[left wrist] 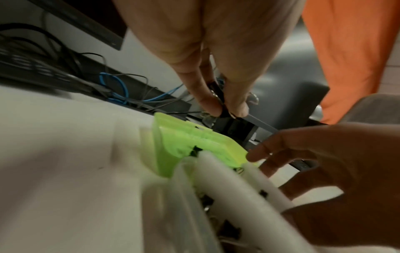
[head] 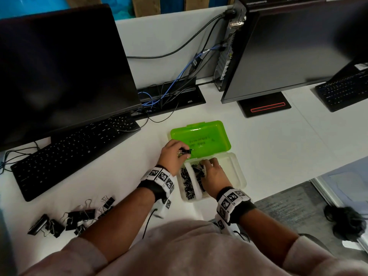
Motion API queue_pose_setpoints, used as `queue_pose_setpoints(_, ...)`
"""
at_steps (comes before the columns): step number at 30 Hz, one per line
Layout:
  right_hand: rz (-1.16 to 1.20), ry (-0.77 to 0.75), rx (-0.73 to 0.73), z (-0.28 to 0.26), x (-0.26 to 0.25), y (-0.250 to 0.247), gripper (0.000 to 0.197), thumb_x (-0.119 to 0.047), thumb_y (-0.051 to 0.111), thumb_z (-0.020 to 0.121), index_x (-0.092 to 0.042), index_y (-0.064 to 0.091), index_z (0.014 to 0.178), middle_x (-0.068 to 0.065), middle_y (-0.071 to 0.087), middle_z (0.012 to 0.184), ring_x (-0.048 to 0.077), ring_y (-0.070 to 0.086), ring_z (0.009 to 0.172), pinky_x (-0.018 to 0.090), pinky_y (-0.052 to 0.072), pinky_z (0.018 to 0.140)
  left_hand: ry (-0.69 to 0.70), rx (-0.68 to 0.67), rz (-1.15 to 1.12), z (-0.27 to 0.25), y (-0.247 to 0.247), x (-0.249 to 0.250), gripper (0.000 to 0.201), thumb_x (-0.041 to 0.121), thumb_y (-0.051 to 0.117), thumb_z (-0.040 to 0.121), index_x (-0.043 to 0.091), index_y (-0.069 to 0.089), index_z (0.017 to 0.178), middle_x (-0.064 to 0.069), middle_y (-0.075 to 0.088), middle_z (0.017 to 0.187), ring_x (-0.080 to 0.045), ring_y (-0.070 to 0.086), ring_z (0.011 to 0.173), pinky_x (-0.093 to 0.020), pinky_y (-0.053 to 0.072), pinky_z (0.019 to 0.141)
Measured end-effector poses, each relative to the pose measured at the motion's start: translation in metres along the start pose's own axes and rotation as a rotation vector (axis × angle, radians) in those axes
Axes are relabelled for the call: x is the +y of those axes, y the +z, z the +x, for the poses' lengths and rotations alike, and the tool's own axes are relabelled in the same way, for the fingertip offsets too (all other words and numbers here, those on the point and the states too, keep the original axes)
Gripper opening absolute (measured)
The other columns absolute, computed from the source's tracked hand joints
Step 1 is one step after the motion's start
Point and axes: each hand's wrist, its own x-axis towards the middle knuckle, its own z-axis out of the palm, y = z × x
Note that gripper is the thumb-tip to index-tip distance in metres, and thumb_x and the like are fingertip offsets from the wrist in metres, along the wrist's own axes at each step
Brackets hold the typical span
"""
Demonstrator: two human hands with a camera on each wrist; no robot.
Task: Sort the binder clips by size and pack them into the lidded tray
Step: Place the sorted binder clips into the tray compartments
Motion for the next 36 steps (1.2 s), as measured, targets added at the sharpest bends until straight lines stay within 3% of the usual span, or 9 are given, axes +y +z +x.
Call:
queue_pose_setpoints(4, 0.08, 0.022, -0.006, -0.002, -0.003, -0.004, 0.056, 0.002, 0.048, 0.082, -0.006, 0.031, 0.136, 0.019, 0.043, 0.128, 0.043, 0.059, 0.098, 0.042, 0.045, 0.077, 0.052, -0.244, 0.032, 0.003, 0.017, 0.025, 0.021, 0.006, 0.075, 0.074, 0.013, 0.068, 0.093, -0.005, 0.06, 0.104, -0.015, 0.056, 0.091, -0.018, 0.042, 0.087)
queue_pose_setpoints(6, 0.111, 0.022, -0.011, -0.003, -0.002, -0.006, 0.06, 0.0, 0.05, 0.083, -0.005, 0.026, 0.138, 0.019, 0.042, 0.13, 0.042, 0.059, 0.101, 0.042, 0.046, 0.079, 0.041, -0.376, 0.102, 0.001, 0.026, 0.028, 0.026, 0.002, 0.073, 0.073, 0.012, 0.067, 0.096, -0.007, 0.061, 0.105, -0.02, 0.058, 0.096, -0.026, 0.045, 0.088)
queue_pose_setpoints(10, 0.151, 0.007, -0.019, -0.004, 0.003, -0.009, 0.065, 0.003, 0.05, 0.081, -0.005, 0.023, 0.139, 0.02, 0.041, 0.131, 0.04, 0.058, 0.104, 0.043, 0.047, 0.082, -0.039, -0.565, 0.151, 0.0, 0.03, 0.023, 0.053, 0.003, 0.079, 0.067, 0.016, 0.058, 0.114, -0.003, 0.063, 0.116, -0.017, 0.059, 0.106, -0.021, 0.043, 0.087)
queue_pose_setpoints(16, 0.157, 0.0, -0.052, 0.001, 0.007, -0.007, 0.079, 0.014, 0.047, 0.074, -0.008, 0.016, 0.144, 0.021, 0.035, 0.143, 0.039, 0.055, 0.115, 0.046, 0.048, 0.092, -0.043, -0.317, 0.109, 0.02, 0.017, 0.015, 0.033, 0.008, 0.061, 0.087, 0.019, 0.06, 0.119, -0.006, 0.056, 0.13, -0.021, 0.05, 0.123, -0.02, 0.034, 0.098)
queue_pose_setpoints(18, 0.168, -0.005, -0.046, 0.0, 0.008, -0.006, 0.078, 0.013, 0.047, 0.075, -0.008, 0.016, 0.144, 0.021, 0.035, 0.144, 0.038, 0.053, 0.118, 0.045, 0.047, 0.097, -0.076, -0.377, 0.222, 0.022, 0.018, 0.006, 0.045, 0.008, 0.062, 0.087, 0.019, 0.054, 0.13, -0.009, 0.047, 0.141, -0.023, 0.041, 0.131, -0.023, 0.027, 0.108)
queue_pose_setpoints(23, 0.163, -0.047, -0.074, 0.001, 0.007, -0.007, 0.075, 0.009, 0.048, 0.078, -0.008, 0.019, 0.144, 0.021, 0.034, 0.144, 0.037, 0.052, 0.121, 0.044, 0.045, 0.099, -0.178, -0.409, 0.242, 0.026, 0.024, -0.007, 0.047, 0.013, 0.063, 0.088, 0.021, 0.051, 0.133, -0.009, 0.046, 0.143, -0.022, 0.044, 0.132, -0.019, 0.029, 0.106)
queue_pose_setpoints(27, 0.156, -0.057, -0.087, 0.003, 0.003, -0.005, 0.072, 0.006, 0.048, 0.08, -0.003, 0.017, 0.145, 0.022, 0.029, 0.145, 0.039, 0.051, 0.119, 0.04, 0.043, 0.097, -0.204, -0.408, 0.229, 0.027, 0.026, -0.008, 0.053, 0.002, 0.054, 0.09, 0.026, 0.046, 0.136, -0.009, 0.049, 0.14, -0.026, 0.059, 0.111, -0.015, 0.042, 0.084)
queue_pose_setpoints(30, 0.142, -0.067, -0.091, 0.004, 0.002, -0.005, 0.072, 0.005, 0.048, 0.081, 0.0, 0.015, 0.145, 0.023, 0.026, 0.147, 0.037, 0.046, 0.126, 0.035, 0.04, 0.101, -0.198, -0.403, 0.234, 0.028, 0.025, -0.012, 0.055, -0.003, 0.049, 0.089, 0.025, 0.047, 0.136, -0.012, 0.049, 0.139, -0.027, 0.058, 0.113, -0.014, 0.039, 0.082)
queue_pose_setpoints(36, 0.163, -0.058, -0.146, 0.004, 0.0, -0.009, 0.078, 0.004, 0.053, 0.079, 0.001, 0.012, 0.146, 0.023, 0.023, 0.148, 0.035, 0.042, 0.131, 0.033, 0.034, 0.108, -0.228, -0.531, 0.269, 0.037, 0.029, -0.013, 0.054, -0.007, 0.049, 0.087, 0.019, 0.05, 0.134, -0.017, 0.041, 0.145, -0.028, 0.044, 0.131, -0.021, 0.033, 0.105)
